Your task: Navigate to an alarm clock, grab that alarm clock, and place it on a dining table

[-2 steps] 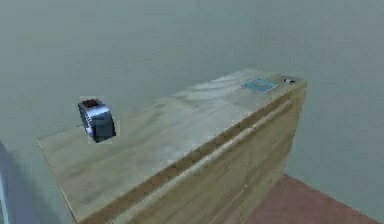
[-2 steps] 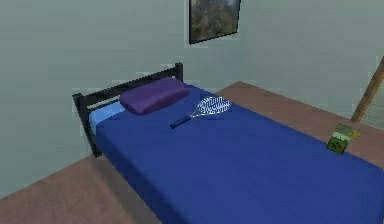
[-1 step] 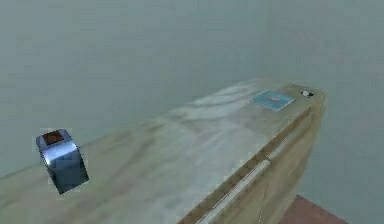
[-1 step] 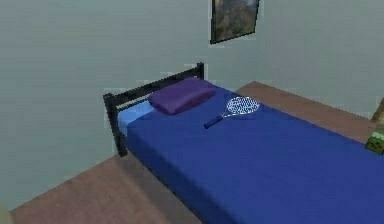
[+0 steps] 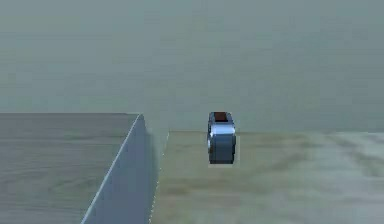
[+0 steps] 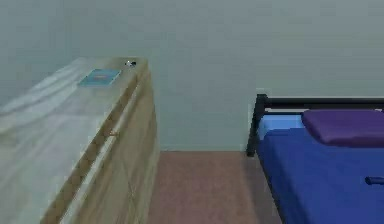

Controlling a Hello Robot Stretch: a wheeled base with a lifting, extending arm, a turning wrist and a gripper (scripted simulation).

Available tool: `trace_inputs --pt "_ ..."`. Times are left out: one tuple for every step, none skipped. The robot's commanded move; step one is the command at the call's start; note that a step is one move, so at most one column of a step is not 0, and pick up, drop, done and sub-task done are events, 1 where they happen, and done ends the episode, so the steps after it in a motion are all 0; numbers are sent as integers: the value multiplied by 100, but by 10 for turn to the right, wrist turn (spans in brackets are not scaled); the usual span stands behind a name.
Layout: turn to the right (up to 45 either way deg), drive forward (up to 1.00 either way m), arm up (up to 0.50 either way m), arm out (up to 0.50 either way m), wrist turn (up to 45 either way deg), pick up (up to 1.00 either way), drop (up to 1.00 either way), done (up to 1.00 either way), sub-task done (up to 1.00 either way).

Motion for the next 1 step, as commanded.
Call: trace_inputs --pt "-450 0 0 0 0 0 0 0 0"
